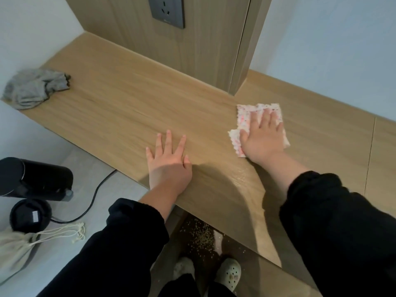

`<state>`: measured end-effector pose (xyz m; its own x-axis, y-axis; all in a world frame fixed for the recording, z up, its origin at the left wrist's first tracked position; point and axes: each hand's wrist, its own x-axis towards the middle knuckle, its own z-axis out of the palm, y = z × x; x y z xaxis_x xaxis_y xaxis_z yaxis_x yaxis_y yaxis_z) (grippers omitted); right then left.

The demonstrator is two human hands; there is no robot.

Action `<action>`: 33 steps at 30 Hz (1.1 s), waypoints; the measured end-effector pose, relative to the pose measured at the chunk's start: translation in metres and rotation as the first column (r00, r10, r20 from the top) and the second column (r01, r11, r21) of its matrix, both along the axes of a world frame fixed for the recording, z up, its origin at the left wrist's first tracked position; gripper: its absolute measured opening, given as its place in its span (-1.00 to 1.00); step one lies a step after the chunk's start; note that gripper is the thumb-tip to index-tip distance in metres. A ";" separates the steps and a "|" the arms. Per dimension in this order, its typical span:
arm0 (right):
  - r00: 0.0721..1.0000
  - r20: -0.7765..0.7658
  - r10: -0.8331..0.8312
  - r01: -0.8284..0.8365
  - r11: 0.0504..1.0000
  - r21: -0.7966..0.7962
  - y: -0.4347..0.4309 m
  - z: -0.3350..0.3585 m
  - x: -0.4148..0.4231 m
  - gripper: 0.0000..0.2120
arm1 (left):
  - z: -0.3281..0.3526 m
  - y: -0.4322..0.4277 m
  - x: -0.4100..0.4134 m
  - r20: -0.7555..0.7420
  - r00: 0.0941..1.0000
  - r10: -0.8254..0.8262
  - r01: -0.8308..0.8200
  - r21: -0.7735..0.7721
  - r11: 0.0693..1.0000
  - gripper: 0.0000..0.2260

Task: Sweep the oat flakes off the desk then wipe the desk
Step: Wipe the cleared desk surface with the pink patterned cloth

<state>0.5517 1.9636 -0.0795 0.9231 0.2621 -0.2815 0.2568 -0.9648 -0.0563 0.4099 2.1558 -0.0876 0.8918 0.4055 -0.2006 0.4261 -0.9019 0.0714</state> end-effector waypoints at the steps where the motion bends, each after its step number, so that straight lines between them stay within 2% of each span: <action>1: 0.996 0.003 0.085 -0.085 0.996 0.018 0.013 -0.001 -0.011 -0.36 | 0.001 0.001 0.000 0.008 1.000 -0.012 0.012 -0.007 1.000 -0.49; 4: 0.953 0.053 0.298 -0.300 0.954 0.026 0.016 -0.003 -0.056 -0.32 | 0.005 0.010 0.000 0.036 0.995 -0.097 0.099 -0.053 0.994 -0.49; 7: 0.952 0.064 0.299 -0.300 0.954 0.001 0.002 -0.003 -0.073 -0.30 | 0.006 0.033 -0.006 0.039 0.967 -0.251 0.253 -0.077 0.964 -0.50; 9: 0.966 0.047 0.256 -0.255 0.967 -0.020 0.005 -0.003 -0.068 -0.28 | 0.003 0.047 -0.016 0.032 0.957 -0.287 0.287 0.008 0.958 -0.51; 12: 0.985 0.035 0.171 -0.171 0.985 -0.008 0.028 0.000 -0.045 -0.29 | -0.001 0.058 -0.025 0.050 0.986 -0.159 0.158 0.032 0.987 -0.51; 15: 0.983 -0.012 0.184 -0.185 0.982 -0.033 0.058 0.001 -0.021 -0.39 | -0.002 0.060 -0.022 0.131 0.991 -0.017 0.029 -0.090 0.995 -0.50; 17: 0.969 -0.012 0.247 -0.248 0.968 -0.045 0.080 0.000 -0.019 -0.40 | -0.002 0.060 -0.019 0.211 0.976 0.053 -0.014 -0.181 0.983 -0.53; 19: 0.944 -0.010 0.330 -0.330 0.943 -0.038 0.097 0.001 -0.033 -0.40 | -0.003 0.061 -0.019 0.255 0.963 0.082 -0.030 -0.203 0.979 -0.56; 24: 0.804 -0.014 0.594 -0.594 0.804 0.023 0.071 0.008 -0.116 -0.41 | -0.001 0.061 -0.017 0.213 0.973 0.085 -0.043 -0.193 0.980 -0.55; 26: 0.774 -0.017 0.633 -0.631 0.773 0.061 0.039 0.008 -0.140 -0.41 | 0.000 0.061 -0.015 0.172 0.984 0.049 -0.026 -0.133 0.991 -0.52; 28: 0.826 -0.018 0.563 -0.563 0.826 0.025 0.006 0.005 -0.139 -0.40 | -0.001 0.058 -0.014 0.094 0.996 -0.006 0.009 -0.040 0.999 -0.48; 31: 0.967 0.043 0.251 -0.250 0.968 -0.030 -0.012 -0.001 -0.113 -0.33 | -0.002 0.055 -0.012 0.002 0.999 -0.049 0.049 0.075 0.996 -0.41; 33: 0.996 0.064 0.060 -0.060 0.998 -0.002 -0.004 -0.004 -0.105 -0.27 | -0.001 0.055 -0.012 -0.030 0.997 -0.065 0.067 0.094 0.993 -0.40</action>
